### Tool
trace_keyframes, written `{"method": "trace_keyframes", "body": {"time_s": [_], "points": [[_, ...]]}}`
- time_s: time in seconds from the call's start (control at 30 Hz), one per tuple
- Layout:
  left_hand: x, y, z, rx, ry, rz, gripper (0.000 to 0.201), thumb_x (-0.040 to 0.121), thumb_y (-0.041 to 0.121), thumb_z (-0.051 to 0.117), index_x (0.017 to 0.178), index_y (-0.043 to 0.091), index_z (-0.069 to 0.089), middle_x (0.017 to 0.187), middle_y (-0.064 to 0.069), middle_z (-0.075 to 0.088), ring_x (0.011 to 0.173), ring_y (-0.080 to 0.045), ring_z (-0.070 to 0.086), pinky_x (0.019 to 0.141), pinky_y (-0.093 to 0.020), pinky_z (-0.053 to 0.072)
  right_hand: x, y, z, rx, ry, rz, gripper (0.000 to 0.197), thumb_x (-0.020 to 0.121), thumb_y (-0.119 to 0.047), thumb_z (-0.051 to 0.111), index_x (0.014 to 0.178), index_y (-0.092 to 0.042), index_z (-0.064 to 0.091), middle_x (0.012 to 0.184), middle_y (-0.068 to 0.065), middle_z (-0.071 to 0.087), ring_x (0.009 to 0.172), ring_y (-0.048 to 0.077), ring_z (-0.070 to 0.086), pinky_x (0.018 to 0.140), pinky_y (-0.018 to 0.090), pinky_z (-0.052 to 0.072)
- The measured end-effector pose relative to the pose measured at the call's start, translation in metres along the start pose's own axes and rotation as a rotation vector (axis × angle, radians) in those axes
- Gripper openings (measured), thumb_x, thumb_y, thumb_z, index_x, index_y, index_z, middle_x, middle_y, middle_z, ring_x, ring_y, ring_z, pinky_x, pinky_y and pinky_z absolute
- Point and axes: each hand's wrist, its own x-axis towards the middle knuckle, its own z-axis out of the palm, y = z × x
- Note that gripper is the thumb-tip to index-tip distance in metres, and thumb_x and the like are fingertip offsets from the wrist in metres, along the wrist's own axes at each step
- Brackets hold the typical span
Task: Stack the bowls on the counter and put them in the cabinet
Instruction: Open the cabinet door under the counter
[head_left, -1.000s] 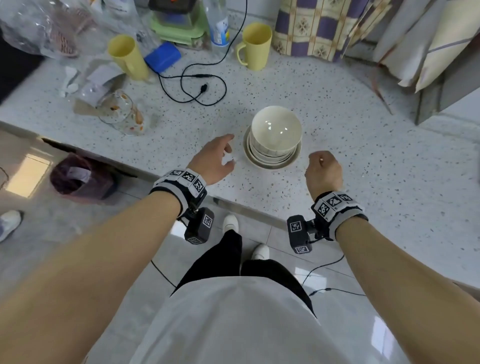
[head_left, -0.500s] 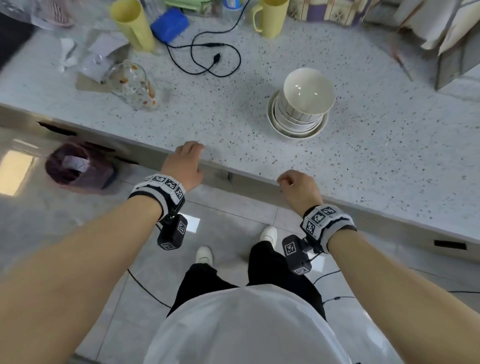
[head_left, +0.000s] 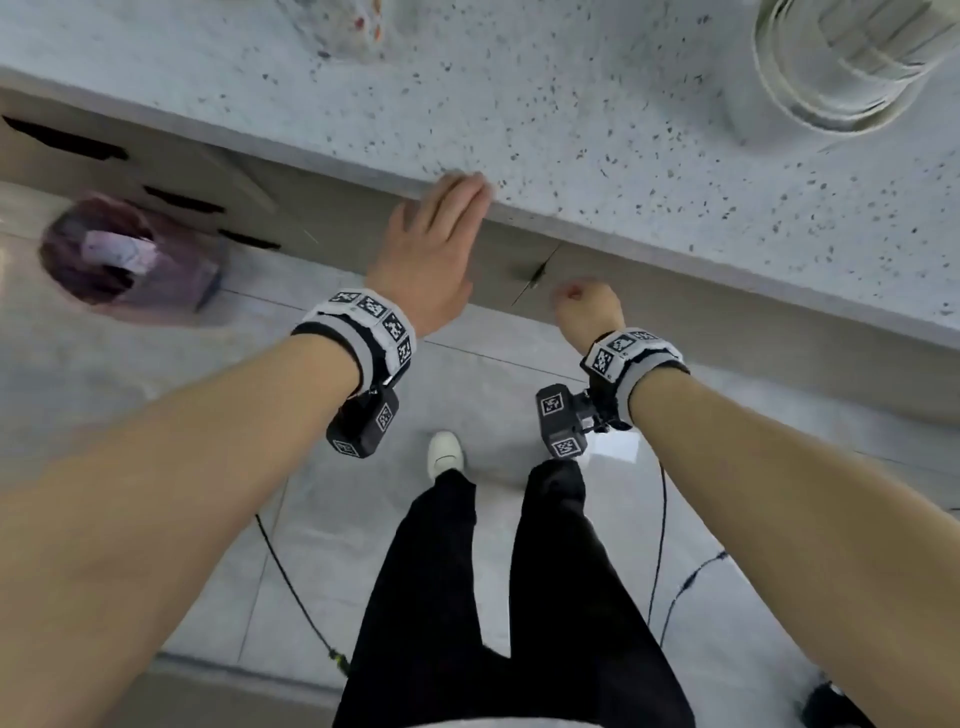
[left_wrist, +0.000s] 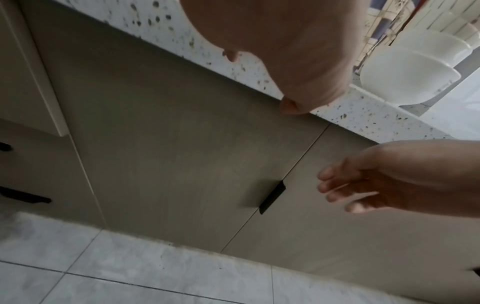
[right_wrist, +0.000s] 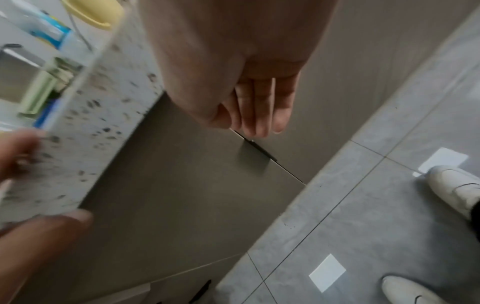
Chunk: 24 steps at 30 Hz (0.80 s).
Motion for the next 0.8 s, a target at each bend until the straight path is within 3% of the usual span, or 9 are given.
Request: {"method": "trace_keyframes", "body": {"time_s": [0.07,0.1,0.2,0.3,0.37,0.4,0.5,0.63,0.8], "points": [[0.003,-0.006,0.015,-0.018,0.064,0.037,0.084,0.083,0.019,0.052,0.156,0.006,0.013,0.165,-0.007,0.011,0.152,-0.028,0.009,0.101,-0.048,0.043,0.018,-0.002,0.019,0.055,0.027,-0.001,0.020,0.092,-0.016,0.051,0.101,-0.007,0.067,0.088,0.008,0.060,0.078,0.025,0.056,0.066,0.030,0.049],[0.004,-0.010,0.021,-0.037,0.099,0.058,0.083,0.082,0.016,0.051,0.156,0.006,0.014,0.164,-0.008,0.013,0.152,-0.028,0.009,0.097,-0.045,0.045,0.029,-0.003,0.027,0.067,0.038,-0.001,0.018,0.092,-0.016,0.051,0.100,-0.005,0.064,0.086,0.008,0.058,0.075,0.025,0.055,0.062,0.030,0.047],[0.008,-0.019,0.037,-0.086,0.212,0.127,0.083,0.078,0.010,0.048,0.155,0.004,0.019,0.163,-0.010,0.019,0.151,-0.029,0.011,0.102,-0.041,0.042,0.063,0.000,0.051,0.108,0.097,0.064,0.003,0.087,-0.012,0.053,0.086,-0.009,0.054,0.071,0.003,0.051,0.055,0.016,0.043,0.042,0.020,0.034],[0.012,-0.018,0.045,-0.139,0.309,0.154,0.079,0.075,0.005,0.046,0.152,0.002,0.027,0.160,-0.013,0.027,0.148,-0.030,0.015,0.108,-0.043,0.038,0.078,0.007,0.074,0.251,0.197,0.098,0.014,0.078,-0.017,0.052,0.068,-0.020,0.043,0.060,-0.005,0.039,0.050,0.009,0.033,0.033,0.010,0.021],[0.015,-0.016,0.048,-0.176,0.381,0.144,0.075,0.075,0.002,0.046,0.150,0.000,0.033,0.157,-0.014,0.033,0.146,-0.031,0.018,0.109,-0.042,0.037,0.076,0.006,0.087,0.342,0.272,0.122,0.013,0.074,-0.025,0.049,0.068,-0.027,0.038,0.064,-0.009,0.039,0.051,0.004,0.033,0.040,0.009,0.023],[0.017,-0.014,0.049,-0.189,0.408,0.135,0.074,0.075,0.002,0.046,0.149,-0.001,0.034,0.156,-0.015,0.034,0.146,-0.032,0.019,0.110,-0.041,0.035,0.073,0.006,0.092,0.384,0.301,0.130,0.004,0.077,-0.027,0.051,0.077,-0.025,0.048,0.070,-0.008,0.045,0.054,0.004,0.039,0.046,0.011,0.030],[0.014,-0.004,0.049,-0.159,0.398,0.106,0.078,0.075,0.005,0.049,0.151,-0.002,0.030,0.158,-0.017,0.030,0.148,-0.037,0.019,0.114,-0.034,0.027,0.059,0.014,0.106,0.440,0.362,0.186,0.035,0.091,-0.029,0.055,0.119,-0.009,0.053,0.097,0.001,0.057,0.084,0.018,0.057,0.076,0.022,0.041],[0.007,0.009,0.042,-0.061,0.336,0.002,0.084,0.077,0.010,0.050,0.155,0.001,0.020,0.163,-0.014,0.019,0.151,-0.035,0.013,0.111,-0.029,0.029,0.011,0.038,0.124,0.481,0.356,0.245,0.058,0.086,-0.060,0.052,0.115,-0.009,0.053,0.099,0.004,0.062,0.090,0.024,0.060,0.082,0.031,0.046],[0.002,0.035,0.036,-0.012,0.295,-0.131,0.087,0.080,0.010,0.051,0.157,0.007,0.010,0.166,-0.009,0.009,0.153,-0.030,0.006,0.110,-0.034,0.036,-0.072,0.100,0.124,0.363,0.314,0.370,0.074,0.079,-0.083,0.023,0.095,-0.020,0.057,0.081,0.001,0.064,0.077,0.026,0.064,0.074,0.036,0.048]]}}
